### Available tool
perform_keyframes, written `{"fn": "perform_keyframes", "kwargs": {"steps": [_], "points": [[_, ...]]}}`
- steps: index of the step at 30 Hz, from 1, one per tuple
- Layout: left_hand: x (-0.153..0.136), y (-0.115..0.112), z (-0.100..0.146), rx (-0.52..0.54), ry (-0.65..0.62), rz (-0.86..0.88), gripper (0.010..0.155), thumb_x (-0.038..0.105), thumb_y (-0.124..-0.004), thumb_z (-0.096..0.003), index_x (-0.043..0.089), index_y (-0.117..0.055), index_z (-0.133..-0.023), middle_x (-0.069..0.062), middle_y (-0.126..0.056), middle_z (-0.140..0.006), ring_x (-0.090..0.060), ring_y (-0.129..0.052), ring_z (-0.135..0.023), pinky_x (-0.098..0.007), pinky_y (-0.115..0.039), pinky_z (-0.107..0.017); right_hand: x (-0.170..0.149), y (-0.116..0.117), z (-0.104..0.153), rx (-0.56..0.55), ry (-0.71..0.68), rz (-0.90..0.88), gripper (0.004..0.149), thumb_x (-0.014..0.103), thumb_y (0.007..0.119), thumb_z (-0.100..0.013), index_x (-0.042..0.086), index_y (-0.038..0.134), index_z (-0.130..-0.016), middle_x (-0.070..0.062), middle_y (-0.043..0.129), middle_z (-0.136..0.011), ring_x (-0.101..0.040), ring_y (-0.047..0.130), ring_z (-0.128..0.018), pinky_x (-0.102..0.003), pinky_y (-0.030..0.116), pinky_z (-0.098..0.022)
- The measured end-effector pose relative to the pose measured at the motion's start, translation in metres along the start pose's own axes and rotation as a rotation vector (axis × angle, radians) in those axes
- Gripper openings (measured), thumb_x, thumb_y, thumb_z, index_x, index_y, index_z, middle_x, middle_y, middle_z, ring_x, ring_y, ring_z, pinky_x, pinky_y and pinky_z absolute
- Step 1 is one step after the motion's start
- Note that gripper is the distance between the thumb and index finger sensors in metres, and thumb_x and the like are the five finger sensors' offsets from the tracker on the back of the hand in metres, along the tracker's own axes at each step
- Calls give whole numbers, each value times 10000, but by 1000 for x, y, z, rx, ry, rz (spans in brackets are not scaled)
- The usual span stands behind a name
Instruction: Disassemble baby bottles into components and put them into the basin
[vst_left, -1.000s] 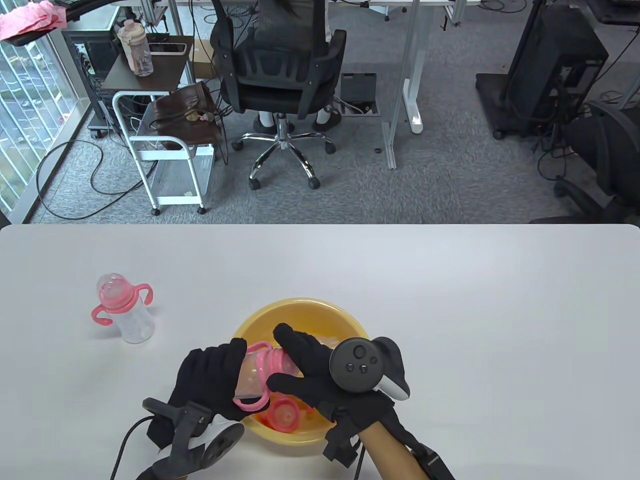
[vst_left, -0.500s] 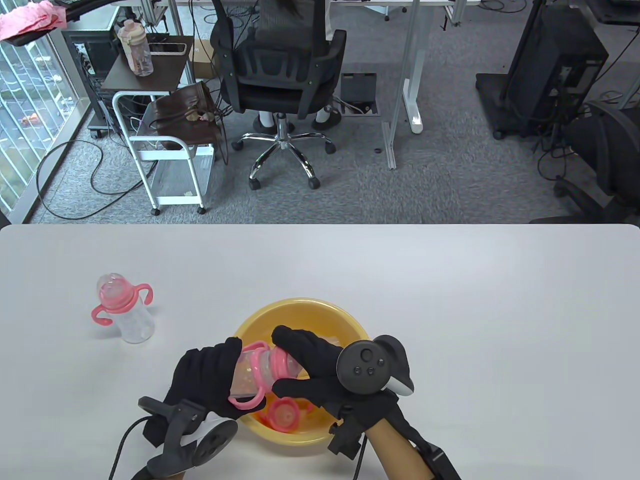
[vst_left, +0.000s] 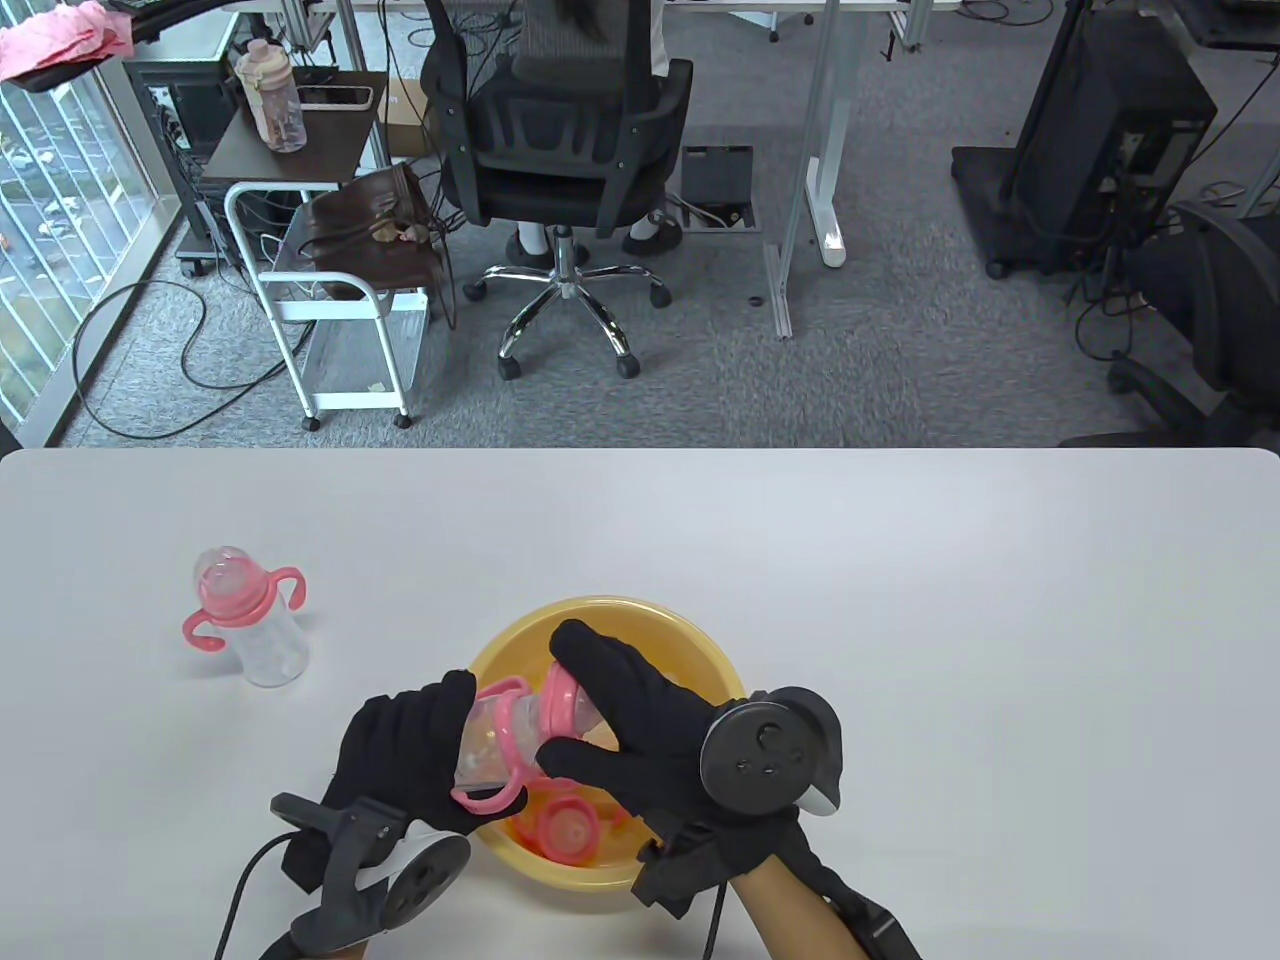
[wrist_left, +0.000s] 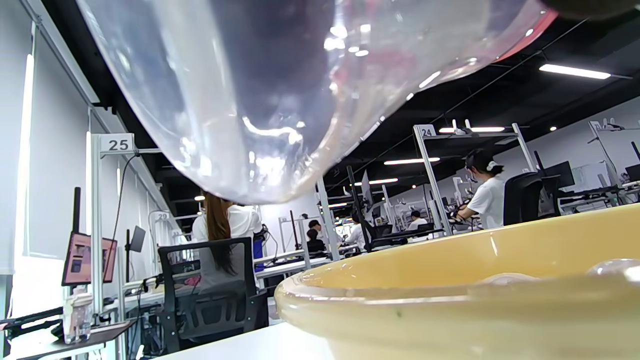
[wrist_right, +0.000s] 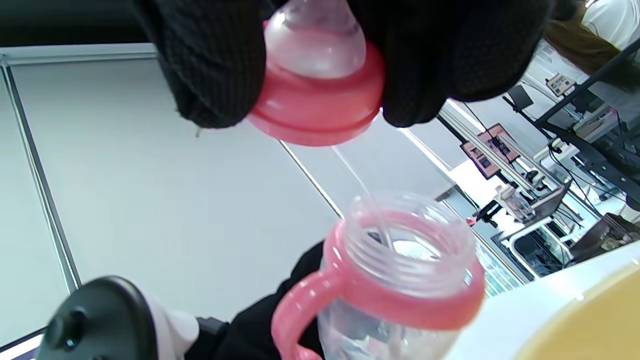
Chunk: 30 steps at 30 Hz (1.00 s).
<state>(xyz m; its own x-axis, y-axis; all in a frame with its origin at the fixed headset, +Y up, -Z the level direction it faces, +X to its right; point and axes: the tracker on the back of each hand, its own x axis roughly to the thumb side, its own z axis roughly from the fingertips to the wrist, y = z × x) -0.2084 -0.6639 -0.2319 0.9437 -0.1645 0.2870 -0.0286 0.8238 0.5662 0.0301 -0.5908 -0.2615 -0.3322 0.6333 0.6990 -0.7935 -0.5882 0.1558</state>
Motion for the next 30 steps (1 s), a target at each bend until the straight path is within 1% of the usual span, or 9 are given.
{"fn": "perform_keyframes", "kwargs": {"steps": [9,16,18,20,22,23,24,29,30], "points": [[-4,-6,-1,-31,13,-19,1034,791,-629,-290,115,-537,-1067,-103,-861,-900,-272,-1004,-755,-523,-776,-655,12,-14,2,-129,-32,-37,807,429,814,-526,49,444,-1136,-332,606,-1044,-481,860,-800,-587,774,-593],[-13,-16,0,-76,41,-34,1033,790,-630,-291,113,-539,-1067,-104,-861,-901,-275,-1003,-755,-524,-777,-655,14,-27,4,-151,-1,-58,809,425,817,-527,48,444,-1138,-336,604,-1046,-486,856,-800,-593,768,-593],[-16,-17,0,-80,52,-36,1033,789,-630,-291,113,-539,-1067,-106,-860,-900,-275,-1003,-754,-524,-776,-655,14,-31,4,-108,33,-49,810,424,819,-529,45,446,-1140,-337,606,-1046,-489,853,-801,-596,764,-596],[-19,-17,0,-78,64,-31,1032,789,-631,-292,113,-539,-1066,-106,-860,-901,-273,-1004,-754,-525,-776,-654,13,-35,4,-73,53,-8,810,428,822,-528,43,457,-1140,-339,616,-1041,-487,863,-791,-595,769,-591],[-21,-16,0,-75,72,-30,1034,789,-631,-291,111,-538,-1067,-107,-861,-900,-275,-1002,-755,-526,-776,-653,11,-38,3,-8,90,55,808,439,823,-527,41,472,-1137,-337,633,-1033,-481,874,-780,-590,777,-583],[-22,-16,0,-73,74,-30,1033,789,-631,-291,112,-539,-1066,-105,-861,-900,-274,-1003,-755,-525,-776,-653,10,-39,2,40,112,82,807,443,822,-528,39,478,-1136,-335,638,-1031,-479,878,-777,-588,780,-580],[-23,-16,0,-71,77,-30,1033,789,-631,-293,112,-538,-1067,-107,-860,-901,-275,-1003,-755,-525,-776,-653,7,-39,2,125,158,112,806,447,822,-529,38,484,-1136,-333,645,-1029,-477,881,-772,-589,779,-578],[-23,-15,0,-72,82,-31,1034,789,-631,-293,111,-537,-1067,-106,-859,-902,-276,-1003,-755,-525,-776,-654,-4,-31,2,310,301,170,805,450,826,-534,24,499,-1134,-337,658,-1020,-483,882,-761,-596,773,-573],[-23,-15,0,-72,81,-31,1033,789,-630,-292,111,-538,-1067,-105,-859,-902,-273,-1003,-756,-525,-775,-655,-5,-29,2,331,317,190,804,449,826,-536,22,500,-1134,-338,657,-1021,-484,881,-759,-596,772,-573]]}}
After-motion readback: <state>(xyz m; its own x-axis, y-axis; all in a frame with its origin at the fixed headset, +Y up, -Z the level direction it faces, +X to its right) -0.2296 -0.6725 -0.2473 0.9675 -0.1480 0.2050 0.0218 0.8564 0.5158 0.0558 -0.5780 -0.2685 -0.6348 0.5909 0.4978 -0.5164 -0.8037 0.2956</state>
